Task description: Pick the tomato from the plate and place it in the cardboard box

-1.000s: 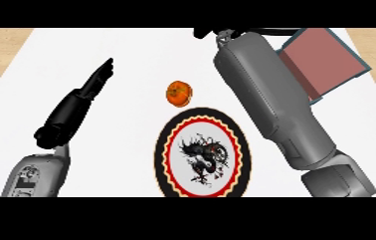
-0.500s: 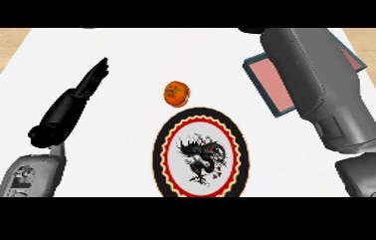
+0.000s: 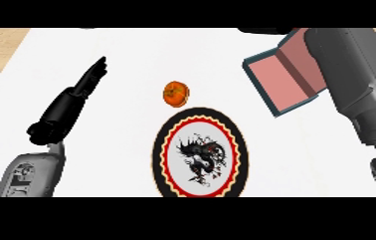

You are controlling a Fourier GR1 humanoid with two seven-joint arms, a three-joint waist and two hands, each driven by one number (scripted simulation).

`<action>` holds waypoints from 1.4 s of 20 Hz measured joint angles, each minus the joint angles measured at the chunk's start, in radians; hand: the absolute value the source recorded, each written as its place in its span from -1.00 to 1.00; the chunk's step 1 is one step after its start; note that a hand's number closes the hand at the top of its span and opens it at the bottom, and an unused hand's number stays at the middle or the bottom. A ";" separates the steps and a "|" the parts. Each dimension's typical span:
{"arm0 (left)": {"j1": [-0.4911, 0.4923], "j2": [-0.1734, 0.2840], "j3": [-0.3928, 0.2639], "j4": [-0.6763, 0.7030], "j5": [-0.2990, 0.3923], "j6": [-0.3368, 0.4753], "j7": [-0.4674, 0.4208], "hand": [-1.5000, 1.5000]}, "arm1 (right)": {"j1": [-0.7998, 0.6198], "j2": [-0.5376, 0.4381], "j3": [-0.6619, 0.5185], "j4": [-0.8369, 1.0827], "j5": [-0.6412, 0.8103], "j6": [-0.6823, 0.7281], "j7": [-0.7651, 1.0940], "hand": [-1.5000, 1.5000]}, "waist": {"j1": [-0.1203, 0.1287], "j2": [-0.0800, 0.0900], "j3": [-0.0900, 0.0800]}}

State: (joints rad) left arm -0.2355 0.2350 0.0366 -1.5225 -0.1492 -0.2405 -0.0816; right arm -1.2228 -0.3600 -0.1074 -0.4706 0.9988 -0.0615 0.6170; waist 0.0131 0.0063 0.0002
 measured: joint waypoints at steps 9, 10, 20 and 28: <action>0.024 -0.005 -0.003 -0.042 0.004 -0.010 0.017 0.00 | 0.081 -0.081 -0.048 0.075 -0.079 0.222 -0.139 -1.00 | -0.001 -0.003 0.000; 0.037 -0.013 -0.012 -0.051 -0.007 -0.002 0.014 0.00 | 0.090 -0.084 -0.051 0.068 -0.091 0.246 -0.163 -1.00 | -0.003 -0.004 0.000; 0.036 -0.009 0.004 -0.039 -0.002 -0.007 0.017 0.00 | 0.124 -0.071 -0.259 -0.082 -0.312 0.050 -0.428 -1.00 | -0.016 -0.007 0.003; 0.037 -0.006 0.010 -0.052 0.004 -0.012 0.020 0.00 | 0.185 -0.064 -0.529 -0.152 -0.565 -0.136 -0.528 -1.00 | -0.011 -0.004 0.002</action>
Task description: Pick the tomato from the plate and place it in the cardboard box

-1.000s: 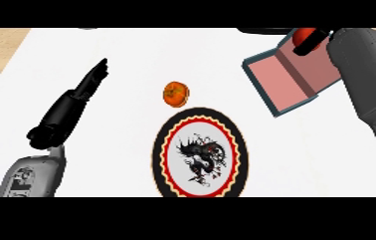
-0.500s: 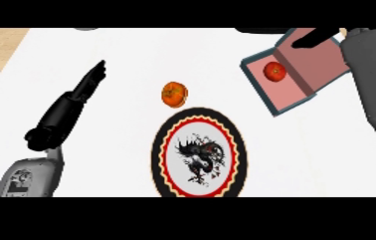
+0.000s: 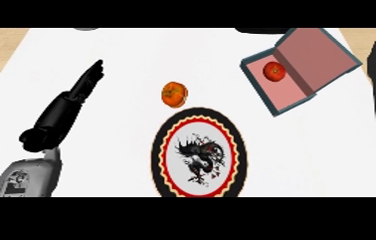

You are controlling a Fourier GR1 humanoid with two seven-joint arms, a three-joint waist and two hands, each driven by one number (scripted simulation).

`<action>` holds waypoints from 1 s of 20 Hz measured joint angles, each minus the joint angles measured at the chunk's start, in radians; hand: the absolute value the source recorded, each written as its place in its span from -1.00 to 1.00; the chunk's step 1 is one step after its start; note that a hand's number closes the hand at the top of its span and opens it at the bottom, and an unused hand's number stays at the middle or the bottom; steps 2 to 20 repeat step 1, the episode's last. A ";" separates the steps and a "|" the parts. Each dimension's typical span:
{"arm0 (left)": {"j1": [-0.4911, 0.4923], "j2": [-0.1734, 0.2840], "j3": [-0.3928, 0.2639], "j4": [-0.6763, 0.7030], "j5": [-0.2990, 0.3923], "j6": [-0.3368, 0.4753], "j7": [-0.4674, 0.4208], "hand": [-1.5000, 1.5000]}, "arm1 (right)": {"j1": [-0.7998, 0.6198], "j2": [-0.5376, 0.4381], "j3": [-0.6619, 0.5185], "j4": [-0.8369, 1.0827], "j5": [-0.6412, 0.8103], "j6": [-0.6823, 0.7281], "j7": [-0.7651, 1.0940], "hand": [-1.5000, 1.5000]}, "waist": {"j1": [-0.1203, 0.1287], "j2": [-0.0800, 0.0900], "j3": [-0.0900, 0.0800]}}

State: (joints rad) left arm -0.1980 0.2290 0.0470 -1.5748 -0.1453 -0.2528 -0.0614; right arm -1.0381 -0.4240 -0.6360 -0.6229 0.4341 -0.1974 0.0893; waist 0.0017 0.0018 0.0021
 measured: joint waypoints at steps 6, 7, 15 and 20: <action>-0.002 0.000 0.001 0.006 -0.002 0.001 -0.006 0.00 | 0.020 -0.007 -0.022 -0.003 -0.023 -0.006 -0.022 -1.00 | 0.000 0.000 0.000; -0.002 0.000 0.001 0.006 -0.002 0.001 -0.006 0.00 | 0.020 -0.007 -0.022 -0.003 -0.023 -0.006 -0.022 -1.00 | 0.000 0.000 0.000; -0.002 0.000 0.001 0.006 -0.002 0.001 -0.006 0.00 | 0.020 -0.007 -0.022 -0.003 -0.023 -0.006 -0.022 -1.00 | 0.000 0.000 0.000; -0.002 0.000 0.001 0.006 -0.002 0.001 -0.006 0.00 | 0.020 -0.007 -0.022 -0.003 -0.023 -0.006 -0.022 -1.00 | 0.000 0.000 0.000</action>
